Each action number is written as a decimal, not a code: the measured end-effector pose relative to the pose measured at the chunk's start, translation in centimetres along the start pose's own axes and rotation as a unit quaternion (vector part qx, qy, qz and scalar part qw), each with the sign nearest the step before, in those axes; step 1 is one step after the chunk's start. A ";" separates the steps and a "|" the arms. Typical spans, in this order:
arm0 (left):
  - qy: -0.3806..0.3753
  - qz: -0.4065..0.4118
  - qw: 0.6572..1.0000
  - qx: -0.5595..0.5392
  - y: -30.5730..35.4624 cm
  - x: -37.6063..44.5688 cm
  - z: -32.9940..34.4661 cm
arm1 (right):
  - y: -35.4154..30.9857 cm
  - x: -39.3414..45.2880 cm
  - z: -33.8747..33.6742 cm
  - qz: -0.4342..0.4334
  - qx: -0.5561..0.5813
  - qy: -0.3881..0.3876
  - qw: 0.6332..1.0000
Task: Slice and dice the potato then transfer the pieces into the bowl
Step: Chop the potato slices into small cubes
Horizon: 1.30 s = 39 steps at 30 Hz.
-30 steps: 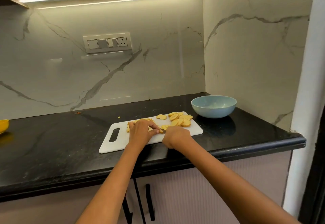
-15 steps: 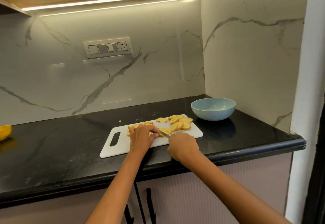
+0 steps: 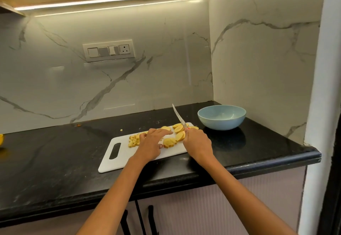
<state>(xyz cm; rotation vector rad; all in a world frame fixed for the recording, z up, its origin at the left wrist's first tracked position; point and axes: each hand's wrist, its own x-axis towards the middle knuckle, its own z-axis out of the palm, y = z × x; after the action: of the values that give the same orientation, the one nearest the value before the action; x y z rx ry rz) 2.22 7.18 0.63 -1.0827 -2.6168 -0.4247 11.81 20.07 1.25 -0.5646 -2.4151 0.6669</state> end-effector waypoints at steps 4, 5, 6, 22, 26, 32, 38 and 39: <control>-0.106 0.032 0.994 0.017 0.4 1.8 -0.5 | 0.4 0.0 0.2 -0.007 0.003 0.007 1.000; -0.125 0.038 0.991 0.015 0.4 2.1 -0.5 | 0.5 0.1 0.3 -0.006 0.004 0.006 1.000; -0.139 0.041 0.989 0.011 0.4 2.3 -0.6 | 0.5 0.2 0.3 -0.006 0.004 0.004 1.000; -0.136 0.049 0.989 0.034 0.7 1.6 -1.9 | 0.1 -0.1 0.5 -0.018 -0.040 -0.031 0.999; -0.071 0.006 0.995 -0.064 0.2 0.5 -0.7 | -0.2 -0.8 0.1 -0.036 -0.094 -0.051 0.994; 0.032 -0.034 0.982 -0.185 0.1 -0.9 1.1 | -0.8 -2.3 -0.6 -0.036 -0.132 -0.119 0.983; 0.039 -0.055 0.978 -0.196 -0.1 -1.0 1.2 | -1.4 -4.5 -1.5 -0.008 -0.169 -0.134 0.977; 0.043 -0.056 0.978 -0.199 -0.1 -1.0 1.2 | -1.5 -4.8 -1.5 -0.010 -0.180 -0.134 0.974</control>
<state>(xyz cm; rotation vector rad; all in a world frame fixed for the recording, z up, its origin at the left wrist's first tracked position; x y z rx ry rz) 2.68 6.96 -0.88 -0.9998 -2.5858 -1.0314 15.99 16.88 1.25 -0.6257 -2.8176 0.3090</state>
